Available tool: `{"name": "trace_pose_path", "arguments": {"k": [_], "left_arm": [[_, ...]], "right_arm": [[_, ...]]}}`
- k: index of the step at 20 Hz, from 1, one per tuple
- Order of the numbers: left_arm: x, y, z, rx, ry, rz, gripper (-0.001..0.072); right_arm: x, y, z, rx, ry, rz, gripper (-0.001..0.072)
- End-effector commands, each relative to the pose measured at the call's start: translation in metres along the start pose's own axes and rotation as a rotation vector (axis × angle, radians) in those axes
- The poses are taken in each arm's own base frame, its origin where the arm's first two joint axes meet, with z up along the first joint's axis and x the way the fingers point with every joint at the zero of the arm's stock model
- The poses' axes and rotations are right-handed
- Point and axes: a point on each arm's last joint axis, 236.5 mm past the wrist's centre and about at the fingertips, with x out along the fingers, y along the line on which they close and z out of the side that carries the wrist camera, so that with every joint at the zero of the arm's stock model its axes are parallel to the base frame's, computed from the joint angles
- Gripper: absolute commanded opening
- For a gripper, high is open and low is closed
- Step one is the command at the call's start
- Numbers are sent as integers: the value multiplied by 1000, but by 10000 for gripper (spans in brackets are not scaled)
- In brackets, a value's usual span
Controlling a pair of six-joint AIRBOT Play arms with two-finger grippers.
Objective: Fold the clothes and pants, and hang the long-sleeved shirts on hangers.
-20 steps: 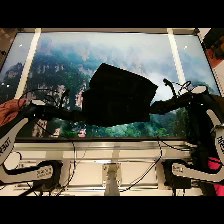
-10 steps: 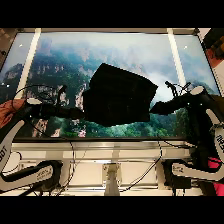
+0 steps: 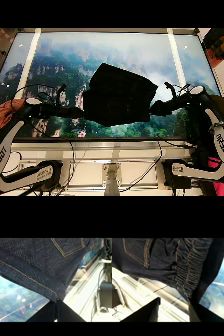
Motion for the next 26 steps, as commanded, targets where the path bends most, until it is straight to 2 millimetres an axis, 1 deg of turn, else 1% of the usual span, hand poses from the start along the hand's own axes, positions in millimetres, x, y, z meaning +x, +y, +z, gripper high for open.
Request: {"name": "trace_pose_path", "arguments": {"k": [1,4,12,15,17,18,19,20,21,22,23,24,25,26], "left_arm": [[0,1,1,2,-4,4,8],[0,1,1,2,-3,4,8],[0,0,1,2,-3,4,9],[0,1,1,2,-4,4,8],[0,2,2,2,-8,10,8],[0,3,3,2,-11,13,9],[0,4,4,2,-16,20,9],[0,6,5,1,-22,26,9],[0,9,7,0,-31,37,10],[0,12,9,-2,-39,48,10],[-1,16,13,-2,-54,64,9],[-2,20,21,-6,-87,85,9],[-4,23,35,-17,-146,97,8],[-9,20,54,-24,-210,95,8]], "right_arm": [[8,-4,-4,71,40,19,394],[15,-10,-5,109,63,29,394],[19,-14,-5,127,70,26,393],[31,-13,-12,130,112,30,393],[42,-3,-21,108,149,36,391],[47,4,-24,92,167,40,328],[50,10,-24,80,169,44,242],[53,15,-23,75,164,54,153],[54,19,-19,77,149,66,78],[55,22,-14,82,130,80,24],[56,26,-9,89,108,94,24],[55,34,1,105,71,130,24],[53,48,13,127,21,188,24],[47,64,34,152,-54,257,23]]}}
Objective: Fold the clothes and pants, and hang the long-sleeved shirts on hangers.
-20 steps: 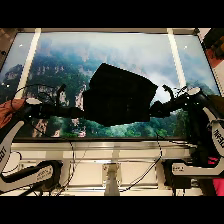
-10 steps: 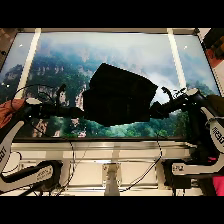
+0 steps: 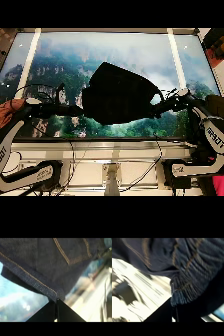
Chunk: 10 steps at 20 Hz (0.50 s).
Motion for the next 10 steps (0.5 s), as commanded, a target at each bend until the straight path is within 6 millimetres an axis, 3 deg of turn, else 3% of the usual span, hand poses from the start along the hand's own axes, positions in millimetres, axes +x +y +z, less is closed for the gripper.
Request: {"name": "trace_pose_path", "arguments": {"k": [1,4,7,10], "left_arm": [[-10,1,57,-24,-201,29,7],[-40,-18,138,93,-395,96,7],[-78,-60,219,244,-609,177,7],[-94,-111,269,356,-722,167,7]], "right_arm": [[-13,54,51,48,-207,202,24],[-52,84,119,44,-465,265,23],[-107,117,183,32,-754,291,22],[-166,176,225,-54,-1009,300,22]]}}
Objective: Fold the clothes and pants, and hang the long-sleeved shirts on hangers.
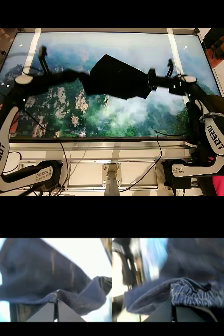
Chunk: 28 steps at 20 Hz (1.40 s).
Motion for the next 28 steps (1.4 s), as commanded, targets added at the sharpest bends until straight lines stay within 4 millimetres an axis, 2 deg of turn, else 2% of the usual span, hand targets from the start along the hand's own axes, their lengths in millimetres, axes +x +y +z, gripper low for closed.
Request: {"name": "trace_pose_path", "arguments": {"k": [1,3,5,8,9,11,13,15,17,19,21,24,28], "left_arm": [[8,-35,91,112,-204,12,6],[11,-54,130,160,-285,-2,6],[8,-70,165,203,-351,-25,5],[-3,-88,204,256,-430,-49,5],[-8,-93,211,270,-447,-52,6],[-12,-94,214,305,-445,-44,5],[-8,-95,200,338,-379,-71,7],[-1,-94,168,398,-244,-111,6],[4,-73,142,398,-117,-69,5],[5,-45,114,392,22,21,4],[4,-31,89,397,125,52,4],[-3,-22,56,351,193,65,4],[-27,-6,-11,278,243,125,4]], "right_arm": [[-7,78,90,-77,-346,63,22],[-19,132,119,-157,-486,109,22],[-34,173,136,-249,-573,138,22],[-51,211,146,-324,-618,181,22],[-54,218,146,-346,-623,187,23],[-54,220,145,-390,-619,173,23],[-47,213,137,-444,-569,144,22],[-36,198,121,-515,-461,103,23],[-31,168,101,-519,-301,37,20],[-29,129,82,-455,-174,-77,18],[-28,103,59,-467,-84,-154,18],[-36,78,21,-427,-24,-192,18],[-63,30,-46,-317,52,-253,18]]}}
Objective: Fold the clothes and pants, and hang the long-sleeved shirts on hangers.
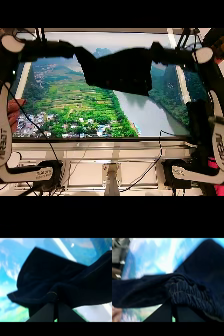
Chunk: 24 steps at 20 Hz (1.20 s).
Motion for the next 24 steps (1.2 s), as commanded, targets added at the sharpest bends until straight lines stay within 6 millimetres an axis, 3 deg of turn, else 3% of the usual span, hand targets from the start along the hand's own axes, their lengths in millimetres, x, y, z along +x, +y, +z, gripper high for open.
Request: {"name": "trace_pose_path", "arguments": {"k": [1,5,7,12,16,19,22,24], "left_arm": [[-12,2,-70,-46,70,71,4],[-30,-21,-154,-108,148,74,4],[-40,-31,-181,-120,167,75,4],[-75,-35,-220,-76,187,171,4],[-106,-44,-247,-51,237,226,5],[-123,-47,-248,-9,224,260,5],[-126,-40,-209,-36,74,304,5],[-115,-39,-184,-64,45,274,5]], "right_arm": [[-20,-23,-79,90,108,-52,18],[-50,-28,-165,189,235,-60,19],[-59,-21,-206,238,311,-56,19],[-82,-27,-288,362,468,-128,19],[-105,-33,-338,449,592,-186,19],[-121,-29,-354,477,656,-207,20],[-126,-26,-354,524,655,-217,20],[-119,-26,-345,570,602,-221,20]]}}
